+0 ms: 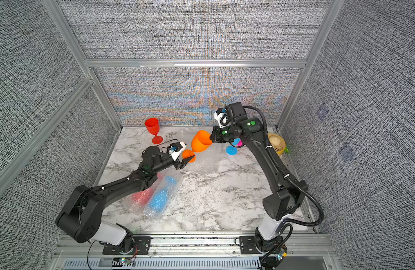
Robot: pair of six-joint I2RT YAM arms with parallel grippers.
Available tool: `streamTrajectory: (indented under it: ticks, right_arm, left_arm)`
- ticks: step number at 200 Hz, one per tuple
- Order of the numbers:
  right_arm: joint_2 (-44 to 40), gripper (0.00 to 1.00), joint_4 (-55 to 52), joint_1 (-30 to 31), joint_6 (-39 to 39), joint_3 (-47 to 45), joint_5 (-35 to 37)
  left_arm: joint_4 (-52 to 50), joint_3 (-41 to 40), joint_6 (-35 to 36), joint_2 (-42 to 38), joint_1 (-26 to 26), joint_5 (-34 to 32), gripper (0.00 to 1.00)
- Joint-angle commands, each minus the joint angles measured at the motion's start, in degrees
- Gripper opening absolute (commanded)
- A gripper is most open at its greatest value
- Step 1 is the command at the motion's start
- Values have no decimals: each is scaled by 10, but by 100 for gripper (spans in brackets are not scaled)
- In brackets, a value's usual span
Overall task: Unpack wine glasses from bubble wrap
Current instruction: Place the wine glass at the center of the board.
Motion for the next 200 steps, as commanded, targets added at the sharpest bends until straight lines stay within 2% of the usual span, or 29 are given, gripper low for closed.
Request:
streamTrajectory:
  ticks: [1,26,56,72,99,131,154,200]
  right_arm:
    - [-13,0,-23,-19,-6,-23,67]
    - [-38,0,-26,-53,-1,-85,115]
    - [-65,0,-29,-96,-12,-139,141]
    - [-71,0,-31,-118,-14,-151,185]
    - [-60,0,-50,-153,10,-141,255]
    - [-39,0,-41,-181,33,-134,301]
    - [-6,0,-23,-209,46,-117,305]
    - [90,0,-6,-225,54,-34,322]
  left_arm:
    - [21,5,-58,-15,0,-22,73]
    - [-20,29,-115,-41,-1,-47,72]
    - [-29,35,-168,-73,0,-81,72]
    - [-89,64,-191,-83,0,-87,70]
    - [-171,112,-223,-74,2,-89,69]
    - [-128,87,-231,-81,2,-114,69]
    - [-126,87,-234,-81,5,-123,69]
    - [-133,93,-220,-72,5,-95,69]
